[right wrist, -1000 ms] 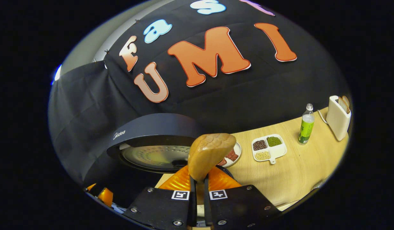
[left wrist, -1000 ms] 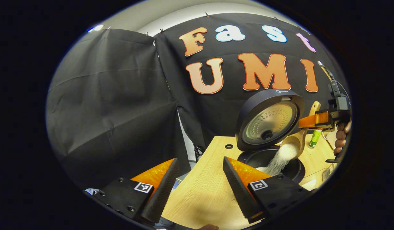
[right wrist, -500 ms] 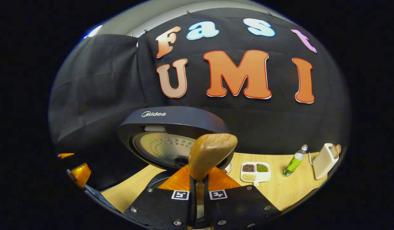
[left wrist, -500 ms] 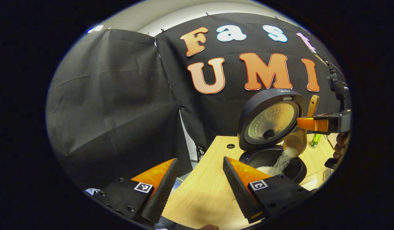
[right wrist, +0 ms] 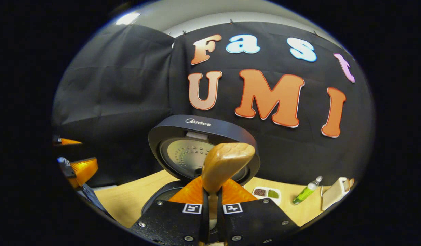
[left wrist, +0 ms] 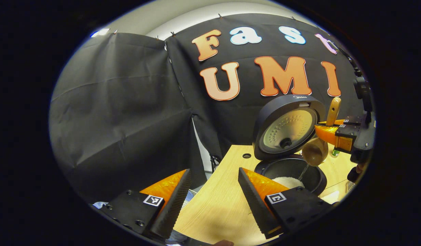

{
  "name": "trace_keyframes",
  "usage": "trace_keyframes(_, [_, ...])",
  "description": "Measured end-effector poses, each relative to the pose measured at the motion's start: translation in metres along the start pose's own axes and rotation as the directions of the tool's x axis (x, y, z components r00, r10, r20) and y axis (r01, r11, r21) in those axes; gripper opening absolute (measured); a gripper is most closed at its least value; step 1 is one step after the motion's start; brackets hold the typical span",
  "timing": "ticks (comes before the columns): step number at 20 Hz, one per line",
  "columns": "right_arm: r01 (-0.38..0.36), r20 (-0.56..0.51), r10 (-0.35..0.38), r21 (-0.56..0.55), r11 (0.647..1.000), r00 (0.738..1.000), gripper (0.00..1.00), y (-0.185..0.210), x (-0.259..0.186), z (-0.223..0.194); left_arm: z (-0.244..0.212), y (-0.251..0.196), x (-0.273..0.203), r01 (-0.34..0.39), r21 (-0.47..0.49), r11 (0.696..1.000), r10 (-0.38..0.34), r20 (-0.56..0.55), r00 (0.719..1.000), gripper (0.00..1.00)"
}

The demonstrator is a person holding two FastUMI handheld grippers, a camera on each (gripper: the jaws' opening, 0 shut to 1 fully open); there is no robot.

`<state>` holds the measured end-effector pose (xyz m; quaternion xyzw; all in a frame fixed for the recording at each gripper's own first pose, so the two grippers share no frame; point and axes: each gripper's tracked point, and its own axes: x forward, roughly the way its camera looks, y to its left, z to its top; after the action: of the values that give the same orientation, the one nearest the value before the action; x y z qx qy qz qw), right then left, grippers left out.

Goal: Close the left gripper, press the button to open the rice cooker; take a wooden spoon from the chopstick holder with the right hand, scoop a spoonful of rice and pour it into the rice cooker, then put the wooden spoon back into the chopstick holder.

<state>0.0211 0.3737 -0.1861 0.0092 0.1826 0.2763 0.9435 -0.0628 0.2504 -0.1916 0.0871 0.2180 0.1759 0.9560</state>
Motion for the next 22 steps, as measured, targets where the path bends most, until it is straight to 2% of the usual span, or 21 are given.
trace_keyframes(4, [-0.003,-0.021,0.008,0.217,0.976,1.0,0.08,-0.038,-0.018,0.005,0.004,-0.013,-0.007,0.002,-0.016,1.0,-0.002,-0.001,1.0,0.85])
trace_keyframes(5, [0.001,-0.027,0.006,0.261,0.965,1.0,0.08,-0.05,-0.022,0.005,0.007,-0.018,-0.009,0.005,-0.017,1.0,-0.005,0.0,1.0,0.94])
trace_keyframes(6, [0.005,-0.028,0.004,0.298,0.955,1.0,0.08,-0.06,-0.029,0.005,0.008,-0.023,-0.012,0.005,-0.016,1.0,-0.005,0.003,1.0,0.85])
trace_keyframes(7, [0.013,-0.03,-0.003,0.329,0.944,1.0,0.08,-0.072,-0.037,0.005,0.012,-0.028,-0.014,0.008,-0.014,1.0,-0.008,0.01,1.0,0.94])
trace_keyframes(9, [0.034,-0.036,-0.023,0.375,0.926,0.999,0.08,-0.096,-0.056,0.0,0.018,-0.043,-0.02,0.019,-0.013,1.0,-0.019,0.018,1.0,0.94])
trace_keyframes(10, [0.049,-0.038,-0.037,0.387,0.921,0.999,0.08,-0.109,-0.065,-0.005,0.019,-0.052,-0.022,0.03,-0.014,0.999,-0.03,0.02,0.999,0.94])
trace_keyframes(11, [0.069,-0.048,-0.055,0.389,0.919,0.997,0.08,-0.124,-0.072,-0.011,0.021,-0.061,-0.023,0.042,-0.014,0.999,-0.042,0.018,0.999,0.85])
trace_keyframes(12, [0.099,-0.067,-0.079,0.387,0.917,0.995,0.08,-0.137,-0.081,-0.021,0.022,-0.07,-0.027,0.053,-0.01,0.999,-0.052,0.018,0.998,0.94])
trace_keyframes(13, [0.124,-0.087,-0.097,0.387,0.914,0.991,0.08,-0.15,-0.091,-0.032,0.024,-0.077,-0.029,0.061,-0.006,0.998,-0.061,0.02,0.998,0.85])
trace_keyframes(17, [0.229,-0.152,-0.181,0.418,0.879,0.972,0.08,-0.201,-0.13,-0.079,0.034,-0.109,-0.035,0.097,0.004,0.995,-0.097,0.022,0.995,0.85])
trace_keyframes(22, [0.362,-0.227,-0.288,0.438,0.823,0.93,0.09,-0.267,-0.176,-0.124,0.045,-0.139,-0.038,0.124,0.026,0.992,-0.124,0.027,0.992,0.85])
